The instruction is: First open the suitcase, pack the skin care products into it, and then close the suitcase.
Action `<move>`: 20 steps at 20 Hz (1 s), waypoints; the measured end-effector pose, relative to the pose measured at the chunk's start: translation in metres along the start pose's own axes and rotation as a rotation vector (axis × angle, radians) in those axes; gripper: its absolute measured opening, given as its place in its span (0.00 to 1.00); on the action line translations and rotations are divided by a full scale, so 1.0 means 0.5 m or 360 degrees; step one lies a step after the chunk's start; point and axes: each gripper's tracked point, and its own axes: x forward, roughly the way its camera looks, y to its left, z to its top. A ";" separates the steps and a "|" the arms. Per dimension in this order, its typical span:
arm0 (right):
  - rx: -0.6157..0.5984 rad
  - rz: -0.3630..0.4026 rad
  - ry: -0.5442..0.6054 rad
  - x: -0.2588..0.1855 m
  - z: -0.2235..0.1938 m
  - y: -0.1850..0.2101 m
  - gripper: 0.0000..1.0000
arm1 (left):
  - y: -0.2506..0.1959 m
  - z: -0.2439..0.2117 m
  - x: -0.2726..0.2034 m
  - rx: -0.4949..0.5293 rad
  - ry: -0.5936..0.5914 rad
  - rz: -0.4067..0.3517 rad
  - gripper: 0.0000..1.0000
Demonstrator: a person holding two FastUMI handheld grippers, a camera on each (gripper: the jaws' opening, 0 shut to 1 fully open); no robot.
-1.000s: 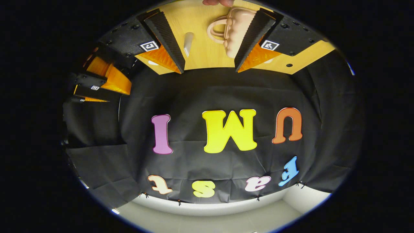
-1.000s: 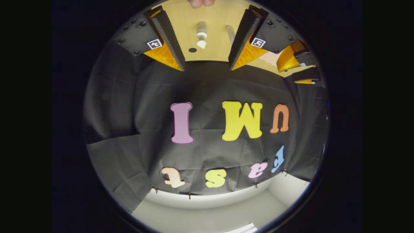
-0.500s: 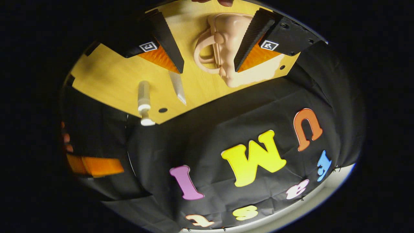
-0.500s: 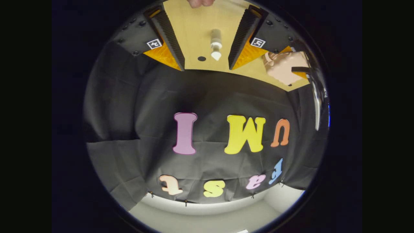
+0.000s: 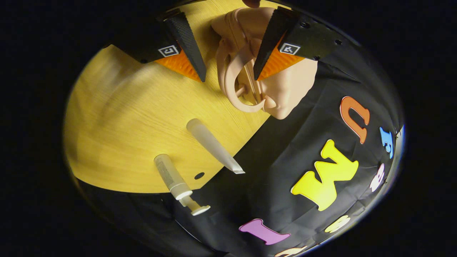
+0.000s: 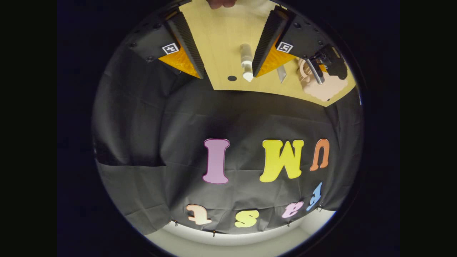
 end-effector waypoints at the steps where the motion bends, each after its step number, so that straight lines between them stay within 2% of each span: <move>1: 0.0005 -0.0016 0.0003 -0.004 -0.001 -0.004 0.80 | 0.005 0.004 0.008 0.0027 -0.0009 0.0006 0.85; 3: 0.0027 -0.0037 0.0027 -0.006 -0.011 -0.011 0.80 | 0.017 0.000 0.027 0.0097 0.0035 0.0024 0.80; 7: 0.0067 -0.0076 0.0029 -0.012 -0.015 -0.024 0.81 | -0.007 -0.005 0.042 0.0119 0.0109 -0.0032 0.65; 8: 0.0076 -0.0080 0.0038 -0.013 -0.020 -0.025 0.80 | -0.007 -0.004 0.042 0.0120 0.0119 -0.0031 0.55; 14: 0.0135 -0.0080 0.0063 -0.007 -0.030 -0.027 0.80 | 0.001 -0.005 0.041 0.0054 0.0176 -0.0088 0.34; 20: 0.0172 -0.0064 0.0096 0.000 -0.047 -0.017 0.80 | 0.011 0.018 0.026 0.0015 0.0157 -0.0115 0.22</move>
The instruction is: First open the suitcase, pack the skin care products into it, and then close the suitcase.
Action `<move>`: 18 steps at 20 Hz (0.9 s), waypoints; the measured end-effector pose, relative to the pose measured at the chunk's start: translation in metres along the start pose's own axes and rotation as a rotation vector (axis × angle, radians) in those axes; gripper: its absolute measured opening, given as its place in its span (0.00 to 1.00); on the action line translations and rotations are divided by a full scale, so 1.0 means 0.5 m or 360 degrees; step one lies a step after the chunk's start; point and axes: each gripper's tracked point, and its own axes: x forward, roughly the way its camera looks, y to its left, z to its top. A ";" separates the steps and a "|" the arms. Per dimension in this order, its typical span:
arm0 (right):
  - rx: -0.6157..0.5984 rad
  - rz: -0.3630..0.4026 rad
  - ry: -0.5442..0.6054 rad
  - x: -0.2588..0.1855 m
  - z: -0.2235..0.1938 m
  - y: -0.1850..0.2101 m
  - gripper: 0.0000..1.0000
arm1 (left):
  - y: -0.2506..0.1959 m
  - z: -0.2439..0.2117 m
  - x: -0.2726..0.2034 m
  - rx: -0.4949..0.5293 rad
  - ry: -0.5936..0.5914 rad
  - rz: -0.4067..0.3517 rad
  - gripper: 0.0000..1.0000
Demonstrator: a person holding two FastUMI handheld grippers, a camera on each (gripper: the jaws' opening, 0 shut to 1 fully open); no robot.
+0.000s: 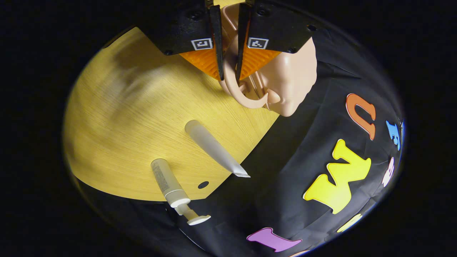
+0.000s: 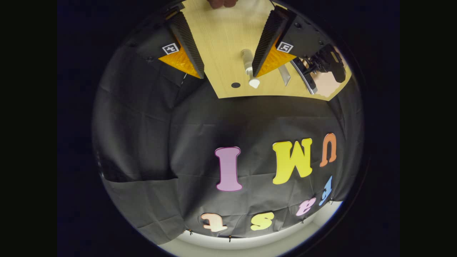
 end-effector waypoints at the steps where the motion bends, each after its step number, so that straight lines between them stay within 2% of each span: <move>1: 0.0005 0.0002 0.0001 0.001 0.000 0.000 0.80 | -0.002 -0.002 -0.001 -0.0031 0.0001 -0.0014 0.21; 3: 0.0012 0.0004 -0.0002 0.004 0.000 0.002 0.80 | -0.002 0.004 -0.005 -0.0101 -0.0011 -0.0068 0.18; 4: 0.0015 0.0006 -0.0006 0.005 0.001 0.003 0.80 | 0.001 0.008 -0.007 -0.0138 -0.0014 -0.0086 0.13; 8: 0.0029 0.0025 -0.0005 0.009 0.000 0.017 0.80 | 0.009 0.015 -0.024 -0.0179 -0.0037 -0.0133 0.07; 10: 0.0020 0.0037 -0.0035 0.006 0.015 0.025 0.80 | 0.032 0.027 -0.051 -0.0291 -0.0108 -0.0140 0.05; 12: 0.0020 0.0050 -0.0044 0.008 0.025 0.035 0.80 | 0.072 0.044 -0.105 -0.0446 -0.0211 -0.0162 0.04; 14: 0.0038 0.0073 -0.0050 0.010 0.040 0.051 0.80 | 0.152 0.062 -0.144 -0.0548 -0.0321 -0.0137 0.04; 18: 0.0028 0.0136 -0.0103 0.009 0.083 0.102 0.80 | 0.281 0.042 -0.209 -0.0832 -0.0466 -0.0164 0.04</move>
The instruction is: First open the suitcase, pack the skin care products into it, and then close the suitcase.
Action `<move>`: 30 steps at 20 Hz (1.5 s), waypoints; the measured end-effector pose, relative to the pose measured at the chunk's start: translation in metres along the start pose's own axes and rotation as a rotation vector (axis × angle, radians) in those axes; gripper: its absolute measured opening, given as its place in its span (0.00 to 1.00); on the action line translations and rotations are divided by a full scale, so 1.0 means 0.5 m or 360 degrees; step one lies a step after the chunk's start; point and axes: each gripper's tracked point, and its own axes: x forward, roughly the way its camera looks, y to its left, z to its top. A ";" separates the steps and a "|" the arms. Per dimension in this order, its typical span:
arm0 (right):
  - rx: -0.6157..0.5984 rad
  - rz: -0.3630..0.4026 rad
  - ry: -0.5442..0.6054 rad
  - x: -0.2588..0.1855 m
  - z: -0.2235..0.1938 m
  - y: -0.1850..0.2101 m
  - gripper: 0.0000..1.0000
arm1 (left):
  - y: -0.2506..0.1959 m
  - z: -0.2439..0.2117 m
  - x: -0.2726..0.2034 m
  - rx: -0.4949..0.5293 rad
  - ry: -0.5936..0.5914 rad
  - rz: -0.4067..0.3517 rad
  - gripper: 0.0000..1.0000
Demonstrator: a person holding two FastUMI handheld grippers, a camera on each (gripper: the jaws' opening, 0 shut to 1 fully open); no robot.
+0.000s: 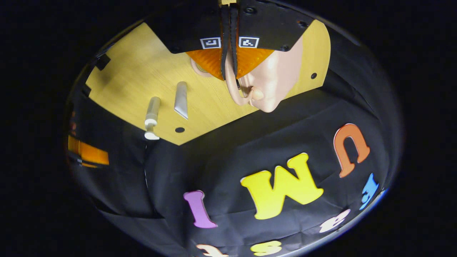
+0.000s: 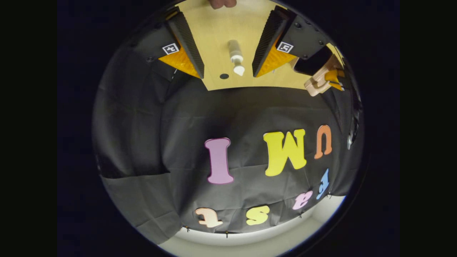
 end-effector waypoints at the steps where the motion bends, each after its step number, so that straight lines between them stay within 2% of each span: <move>1: -0.0005 0.0024 -0.0007 0.001 0.010 0.018 0.80 | 0.037 0.010 -0.020 -0.0105 -0.0041 0.0016 0.04; 5: -0.0060 0.0096 -0.0069 0.000 0.059 0.088 0.80 | 0.214 0.048 -0.051 -0.0519 -0.0304 0.0111 0.04; 8: -0.0108 0.0127 -0.0094 -0.004 0.085 0.133 0.80 | 0.354 0.030 -0.077 -0.0618 -0.0430 0.0210 0.04; 13: -0.0163 0.0126 -0.0062 -0.008 0.087 0.200 0.80 | 0.600 -0.110 -0.104 -0.0824 -0.0443 0.0422 0.03; 17: -0.0208 0.0119 -0.0046 -0.012 0.083 0.256 0.80 | 0.706 -0.270 -0.062 -0.1000 -0.0357 0.0443 0.03; 19: -0.0252 0.0122 -0.0029 -0.014 0.074 0.283 0.80 | 0.735 -0.346 -0.036 -0.1172 -0.0339 0.0401 0.03; 21: -0.0301 0.0135 0.0002 -0.014 0.059 0.312 0.80 | 0.740 -0.416 -0.014 -0.1406 -0.0337 0.0337 0.04; 24: -0.0359 0.0152 0.0055 -0.013 0.025 0.343 0.80 | 0.738 -0.501 0.022 -0.1653 -0.0311 0.0257 0.04; 28: -0.0428 0.0174 0.0121 -0.018 -0.002 0.374 0.80 | 0.717 -0.596 0.060 -0.1753 -0.0194 0.0212 0.04; 30: -0.0434 0.0186 0.0121 -0.015 0.001 0.388 0.80 | 0.712 -0.626 0.072 -0.1768 -0.0121 0.0240 0.04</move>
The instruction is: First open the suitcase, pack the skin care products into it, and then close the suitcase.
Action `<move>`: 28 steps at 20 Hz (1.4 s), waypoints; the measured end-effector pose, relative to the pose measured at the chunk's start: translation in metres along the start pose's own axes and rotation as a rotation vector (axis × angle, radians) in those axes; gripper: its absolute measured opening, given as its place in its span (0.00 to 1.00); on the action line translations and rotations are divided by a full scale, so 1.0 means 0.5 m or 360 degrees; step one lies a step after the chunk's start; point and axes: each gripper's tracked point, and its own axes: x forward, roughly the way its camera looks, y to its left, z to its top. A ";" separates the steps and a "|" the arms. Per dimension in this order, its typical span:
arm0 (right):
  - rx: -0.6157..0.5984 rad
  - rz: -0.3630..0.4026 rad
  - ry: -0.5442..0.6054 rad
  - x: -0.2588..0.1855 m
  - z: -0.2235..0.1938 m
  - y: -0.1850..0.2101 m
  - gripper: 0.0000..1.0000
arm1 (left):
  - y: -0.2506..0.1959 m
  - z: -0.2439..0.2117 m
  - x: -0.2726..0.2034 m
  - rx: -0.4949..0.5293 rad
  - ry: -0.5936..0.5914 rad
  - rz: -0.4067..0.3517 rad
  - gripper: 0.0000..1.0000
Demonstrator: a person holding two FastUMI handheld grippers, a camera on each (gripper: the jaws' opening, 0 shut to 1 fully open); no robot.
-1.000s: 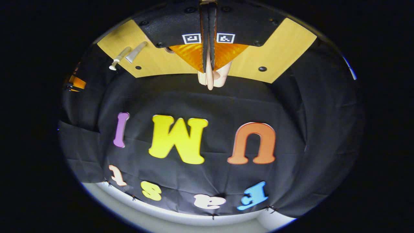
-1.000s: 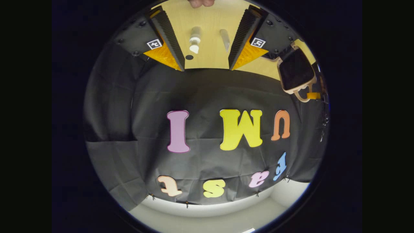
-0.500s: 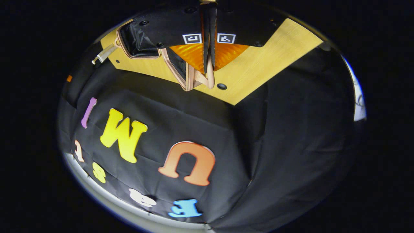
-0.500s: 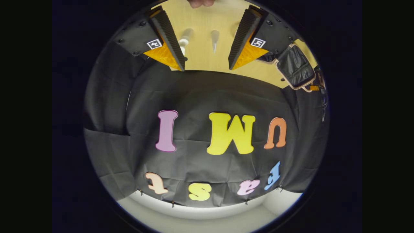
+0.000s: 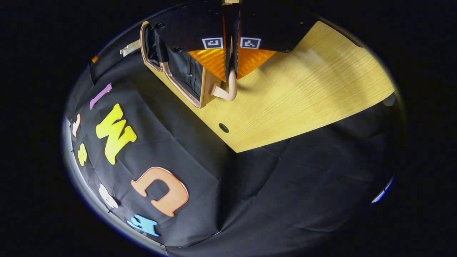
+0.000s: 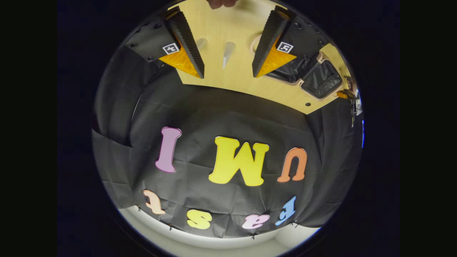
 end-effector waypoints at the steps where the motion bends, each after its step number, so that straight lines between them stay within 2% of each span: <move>1: 0.0003 0.0005 -0.0003 0.002 0.003 0.006 0.80 | 0.010 -0.015 -0.001 0.0013 0.0031 0.0041 0.04; 5: 0.0010 0.0032 0.0005 0.010 -0.001 0.018 0.80 | 0.013 -0.013 -0.006 0.0051 0.0014 0.0087 0.09; 7: 0.0011 0.0039 0.0007 0.011 -0.007 0.015 0.80 | 0.016 -0.019 -0.014 0.0132 0.0024 0.0133 0.18; 8: 0.0015 0.0045 0.0015 0.014 -0.014 0.012 0.80 | 0.006 -0.013 -0.021 0.0164 -0.0002 0.0138 0.26; 9: 0.0019 0.0051 0.0028 0.018 -0.024 0.008 0.80 | -0.003 -0.002 -0.031 0.0197 -0.0038 0.0153 0.16; 10: 0.0019 0.0051 0.0041 0.017 -0.037 0.000 0.80 | -0.018 0.010 -0.042 0.0228 -0.0079 0.0160 0.42; 11: 0.0021 0.0052 0.0050 0.017 -0.047 -0.007 0.80 | -0.042 0.023 -0.057 0.0259 -0.0126 0.0156 0.37; 12: 0.0026 0.0055 0.0052 0.014 -0.053 -0.014 0.80 | -0.070 0.037 -0.079 0.0282 -0.0182 0.0150 0.68; 13: 0.0033 0.0061 0.0048 0.013 -0.057 -0.022 0.80 | -0.108 0.057 -0.100 0.0304 -0.0253 0.0150 0.89; 15: 0.0054 0.0055 0.0045 0.007 -0.067 -0.043 0.80 | -0.220 0.097 -0.155 0.0428 -0.0449 0.0100 0.88; 17: 0.0108 0.0058 0.0030 0.000 -0.070 -0.068 0.80 | -0.339 0.142 -0.211 0.0610 -0.0645 0.0066 0.93; 18: 0.0139 0.0061 0.0013 -0.003 -0.065 -0.082 0.80 | -0.399 0.158 -0.235 0.0682 -0.0722 0.0040 0.84; 19: 0.0169 0.0054 -0.0016 -0.006 -0.056 -0.099 0.80 | -0.456 0.168 -0.250 0.0731 -0.0782 0.0010 0.97; 20: 0.0197 0.0044 -0.0048 -0.008 -0.046 -0.118 0.80 | -0.509 0.166 -0.253 0.0754 -0.0799 -0.0041 0.97; 21: 0.0223 0.0036 -0.0077 -0.009 -0.038 -0.138 0.80 | -0.556 0.145 -0.256 0.0761 -0.0778 -0.0111 0.87; 22: 0.0249 0.0026 -0.0099 -0.012 -0.036 -0.160 0.80 | -0.606 0.116 -0.246 0.0763 -0.0735 -0.0176 0.97; 25: 0.0320 -0.0014 -0.0127 -0.022 -0.042 -0.233 0.80 | -0.708 0.039 -0.234 0.0801 -0.0687 -0.0206 0.98; 28: 0.0322 -0.0049 -0.0129 -0.033 -0.063 -0.295 0.80 | -0.811 -0.066 -0.226 0.0924 -0.0646 -0.0246 0.98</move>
